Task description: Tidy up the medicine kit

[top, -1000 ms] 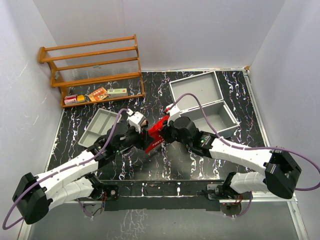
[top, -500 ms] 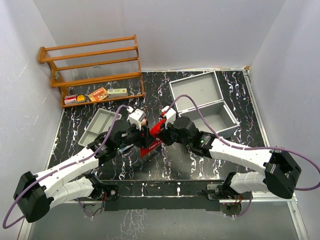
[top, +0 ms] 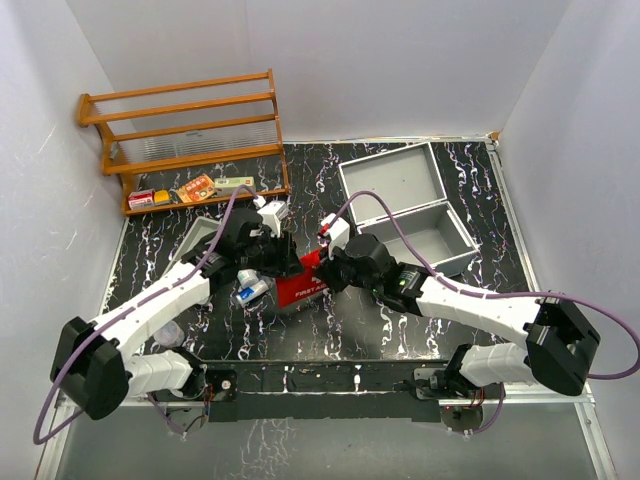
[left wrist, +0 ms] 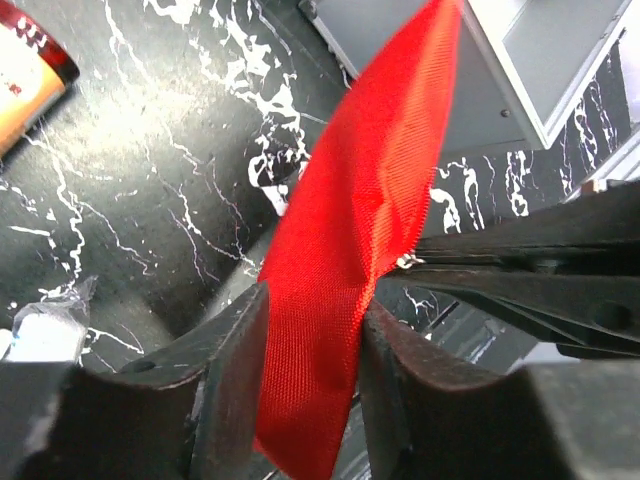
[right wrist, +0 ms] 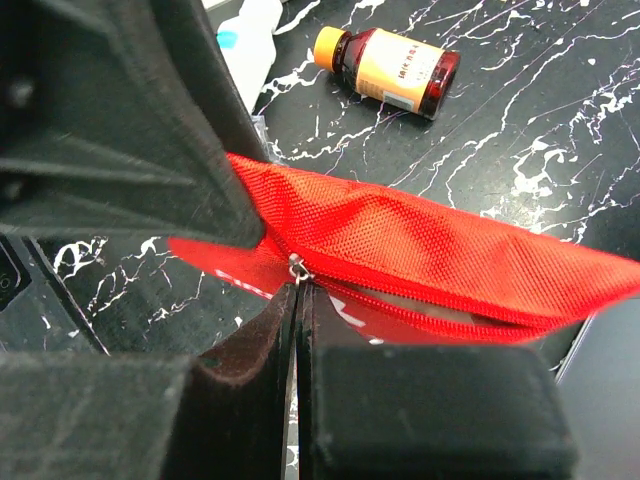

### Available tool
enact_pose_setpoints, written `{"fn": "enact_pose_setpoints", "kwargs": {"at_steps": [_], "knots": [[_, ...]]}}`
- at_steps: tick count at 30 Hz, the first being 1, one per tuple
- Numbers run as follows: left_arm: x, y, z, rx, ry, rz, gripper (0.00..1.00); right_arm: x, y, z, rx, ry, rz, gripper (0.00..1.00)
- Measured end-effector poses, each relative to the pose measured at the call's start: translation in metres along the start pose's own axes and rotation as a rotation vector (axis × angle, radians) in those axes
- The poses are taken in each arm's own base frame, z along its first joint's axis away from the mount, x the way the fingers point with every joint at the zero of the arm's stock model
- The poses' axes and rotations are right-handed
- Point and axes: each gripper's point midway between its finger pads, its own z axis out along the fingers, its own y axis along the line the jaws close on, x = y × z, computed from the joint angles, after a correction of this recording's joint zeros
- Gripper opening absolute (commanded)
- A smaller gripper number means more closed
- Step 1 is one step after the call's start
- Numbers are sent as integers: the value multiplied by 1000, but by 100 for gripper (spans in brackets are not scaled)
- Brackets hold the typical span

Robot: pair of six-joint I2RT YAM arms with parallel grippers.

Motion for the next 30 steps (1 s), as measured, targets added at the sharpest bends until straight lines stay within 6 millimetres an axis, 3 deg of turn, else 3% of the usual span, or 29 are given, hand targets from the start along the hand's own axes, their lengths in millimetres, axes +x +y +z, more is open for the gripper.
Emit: {"fn": "enact_pose_setpoints", "kwargs": {"at_steps": [3,8,14,25,30], "knots": [[7,6,5,30,62,-60,22,1,0,0,-1,1,0,0],[14,-3,3,90,100,-62,0,1,-2,0,14,-1,10,0],[11,-8,-3,121,83,-14,0,-4,-14,1,99,-30,61,0],[24,-6,-13,137,130,82,0,11,-70,3,404,-14,163,0],[19,-13,-26,172,92,157,0,-3,-82,2,430,-42,198,0]]}}
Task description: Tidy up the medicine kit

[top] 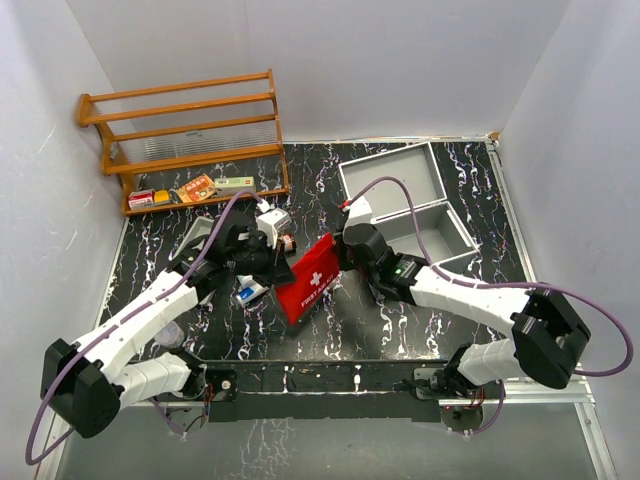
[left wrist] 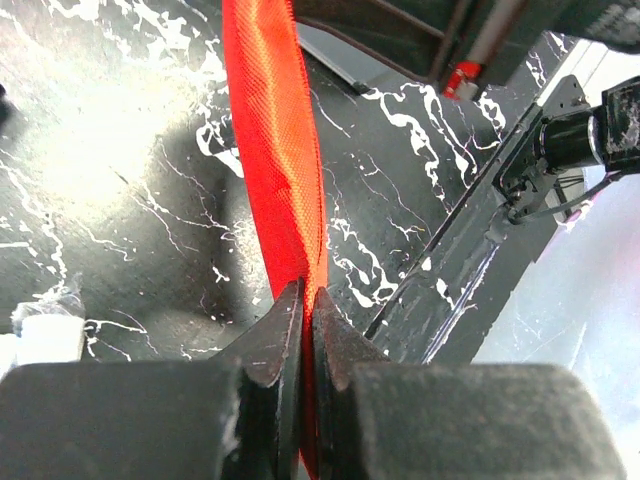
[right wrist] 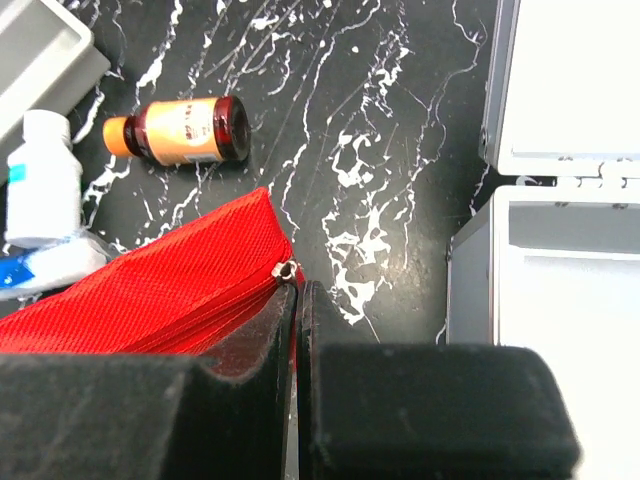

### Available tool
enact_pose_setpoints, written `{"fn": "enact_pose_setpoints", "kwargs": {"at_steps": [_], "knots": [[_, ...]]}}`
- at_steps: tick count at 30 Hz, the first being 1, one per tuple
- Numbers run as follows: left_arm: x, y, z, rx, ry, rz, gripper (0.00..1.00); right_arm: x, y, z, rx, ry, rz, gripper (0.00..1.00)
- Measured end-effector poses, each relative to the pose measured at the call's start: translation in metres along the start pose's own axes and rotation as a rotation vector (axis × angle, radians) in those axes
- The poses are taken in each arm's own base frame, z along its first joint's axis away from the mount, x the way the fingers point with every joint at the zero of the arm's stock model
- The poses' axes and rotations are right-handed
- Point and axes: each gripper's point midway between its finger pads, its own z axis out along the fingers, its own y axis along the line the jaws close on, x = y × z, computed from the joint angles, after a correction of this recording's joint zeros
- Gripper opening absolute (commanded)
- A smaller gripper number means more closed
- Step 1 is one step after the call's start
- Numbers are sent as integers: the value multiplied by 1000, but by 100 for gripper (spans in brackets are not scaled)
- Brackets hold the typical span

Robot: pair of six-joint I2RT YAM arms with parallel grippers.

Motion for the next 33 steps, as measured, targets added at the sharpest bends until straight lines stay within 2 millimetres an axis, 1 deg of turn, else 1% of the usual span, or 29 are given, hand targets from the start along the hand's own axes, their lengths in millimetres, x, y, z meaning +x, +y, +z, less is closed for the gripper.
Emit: {"fn": "enact_pose_setpoints", "kwargs": {"at_steps": [2,5,6,8,9,10,12,16,19,23,26,30,33], "knots": [[-4,-4,-6,10,-26,39,0,-7,1,1,-17,-7,18,0],[-8,-7,-14,16,-51,91,0,-11,7,1,-72,-7,26,0],[-7,-8,-16,18,-54,108,0,-12,10,1,-98,-5,25,3],[-7,-10,-20,22,-60,142,0,-16,15,-3,-156,-2,21,19],[-7,-11,-23,24,-65,164,0,-20,17,-7,-187,-6,23,30],[-7,-12,-26,27,-70,190,0,-25,17,-10,-214,-14,24,39],[-8,-15,-33,33,-86,254,0,-37,17,-20,-265,-38,22,54],[-18,-24,-52,45,-141,412,0,-55,18,-40,-353,-73,-3,73],[-33,-36,-69,55,-196,527,0,-65,20,-56,-433,-100,-51,84],[-54,-54,-90,77,-257,642,0,-79,23,-85,-512,-165,-128,90],[-63,-68,-104,106,-290,707,0,-94,30,-112,-579,-236,-190,91],[-67,-86,-120,153,-328,772,0,-114,44,-140,-669,-306,-255,89],[-69,-98,-131,187,-363,810,0,-122,55,-157,-750,-337,-296,84]]}}
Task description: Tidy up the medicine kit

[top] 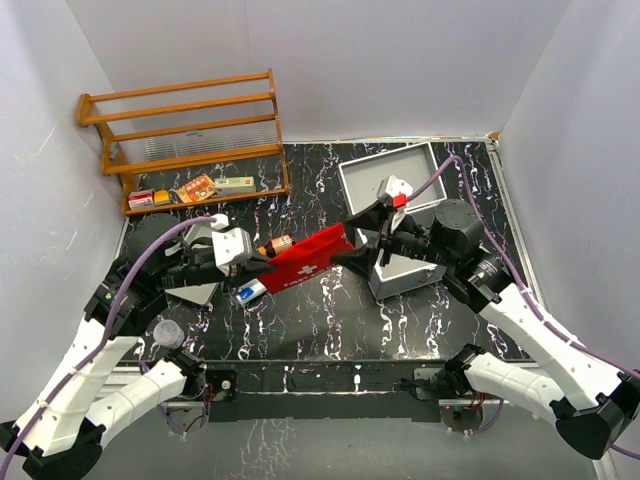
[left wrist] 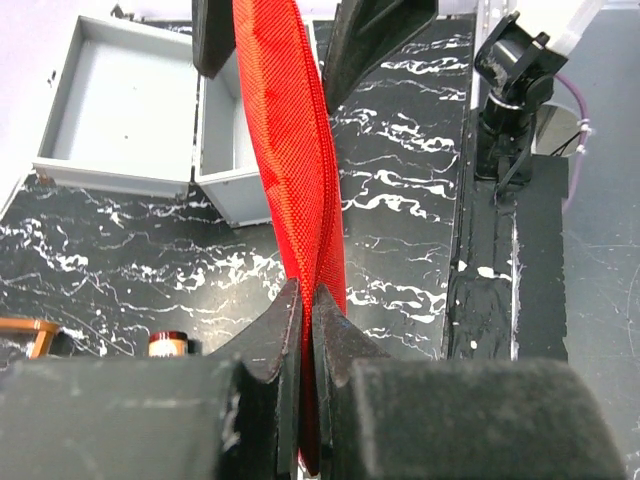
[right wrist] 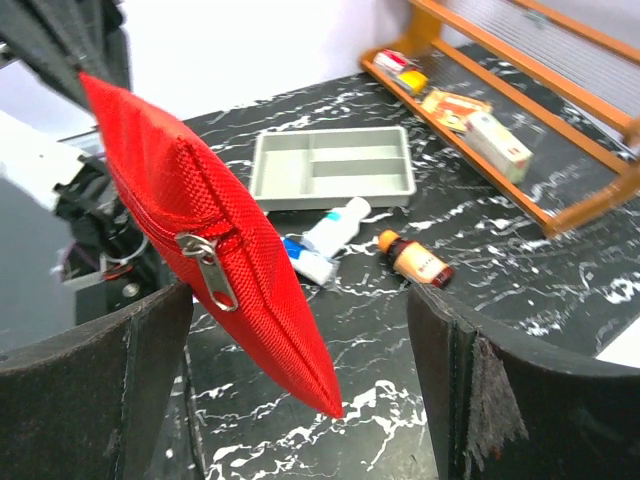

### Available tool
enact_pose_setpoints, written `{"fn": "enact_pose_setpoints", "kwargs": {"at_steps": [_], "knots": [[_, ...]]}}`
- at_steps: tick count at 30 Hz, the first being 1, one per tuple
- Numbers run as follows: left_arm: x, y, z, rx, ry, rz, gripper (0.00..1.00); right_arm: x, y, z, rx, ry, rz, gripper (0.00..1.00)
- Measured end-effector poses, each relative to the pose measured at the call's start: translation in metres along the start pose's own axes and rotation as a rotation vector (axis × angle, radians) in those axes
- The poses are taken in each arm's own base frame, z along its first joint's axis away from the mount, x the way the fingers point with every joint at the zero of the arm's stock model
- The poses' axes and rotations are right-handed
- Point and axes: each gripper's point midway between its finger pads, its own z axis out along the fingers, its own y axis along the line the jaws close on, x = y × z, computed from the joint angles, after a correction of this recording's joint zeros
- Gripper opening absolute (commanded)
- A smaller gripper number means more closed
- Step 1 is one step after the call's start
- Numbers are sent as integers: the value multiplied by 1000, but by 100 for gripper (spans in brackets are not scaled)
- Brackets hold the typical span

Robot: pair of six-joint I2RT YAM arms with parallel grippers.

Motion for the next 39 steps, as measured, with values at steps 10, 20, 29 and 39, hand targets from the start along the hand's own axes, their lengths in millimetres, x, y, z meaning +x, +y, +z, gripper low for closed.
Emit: {"fn": "enact_pose_setpoints", "kwargs": {"at_steps": [10,20,29,39], "knots": [[-21,-2,-2,-8,-112,30,0,13,46,-11,-267,66,-29,50],[-11,4,6,-40,-123,-21,8,10,52,-12,-328,93,-37,0],[13,42,4,-285,-62,-171,70,34,14,-2,-162,227,81,0],[65,77,11,-519,21,-406,72,42,-62,-52,441,437,213,0]]}}
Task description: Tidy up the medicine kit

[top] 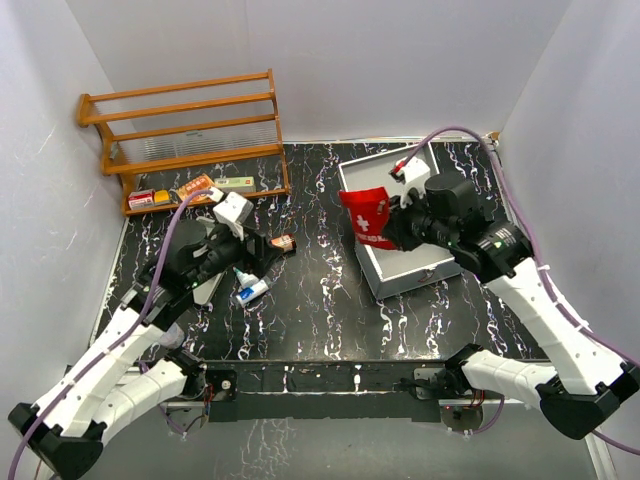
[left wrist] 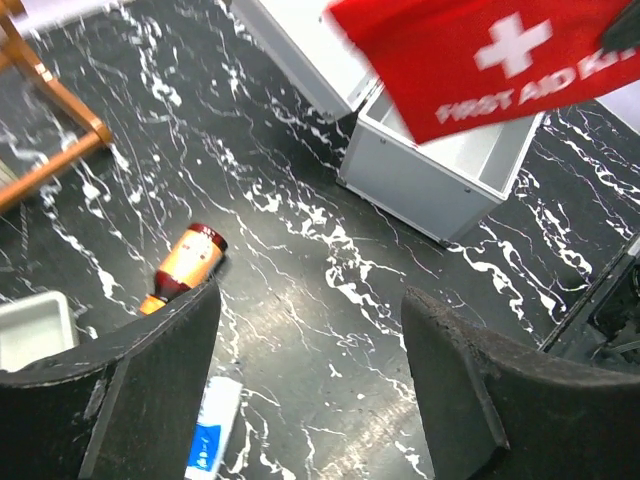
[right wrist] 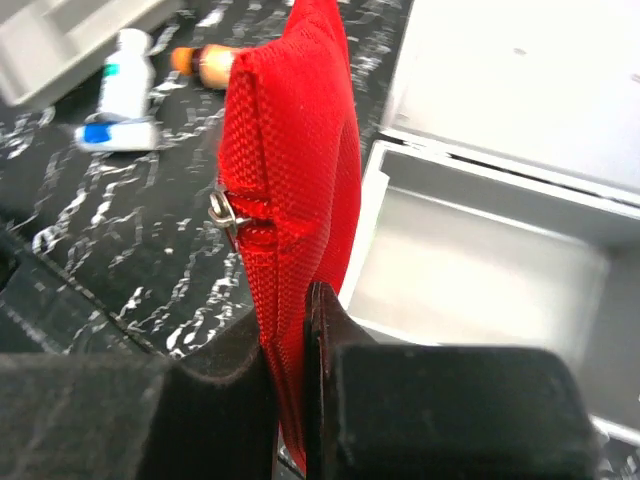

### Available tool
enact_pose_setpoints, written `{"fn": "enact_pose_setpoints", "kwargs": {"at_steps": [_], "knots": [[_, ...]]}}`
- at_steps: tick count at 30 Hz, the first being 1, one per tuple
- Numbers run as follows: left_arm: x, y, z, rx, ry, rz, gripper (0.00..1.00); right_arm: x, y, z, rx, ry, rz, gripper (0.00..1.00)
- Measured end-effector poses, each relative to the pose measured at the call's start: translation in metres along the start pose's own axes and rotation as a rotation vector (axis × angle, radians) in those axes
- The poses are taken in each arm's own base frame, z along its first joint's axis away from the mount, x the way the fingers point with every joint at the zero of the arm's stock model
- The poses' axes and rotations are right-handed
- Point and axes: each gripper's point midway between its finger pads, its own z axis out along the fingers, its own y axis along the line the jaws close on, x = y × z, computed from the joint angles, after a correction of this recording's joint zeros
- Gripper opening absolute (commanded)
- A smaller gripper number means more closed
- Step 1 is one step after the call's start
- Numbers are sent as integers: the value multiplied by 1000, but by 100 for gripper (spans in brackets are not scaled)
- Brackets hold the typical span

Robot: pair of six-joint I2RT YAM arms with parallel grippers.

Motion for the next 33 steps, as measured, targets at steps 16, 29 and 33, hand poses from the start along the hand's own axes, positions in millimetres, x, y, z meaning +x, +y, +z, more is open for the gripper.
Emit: {"fn": "enact_pose_setpoints", "kwargs": {"at_steps": [16,29,33], "knots": [[61,-4,39,8,205,-232,71,45,-49,-30,356,309,132,0],[81,-3,50,13,264,-249,71,75,-28,29,193,470,184,0],[82,-3,51,14,269,-247,71,71,-19,39,125,455,204,0]]}}
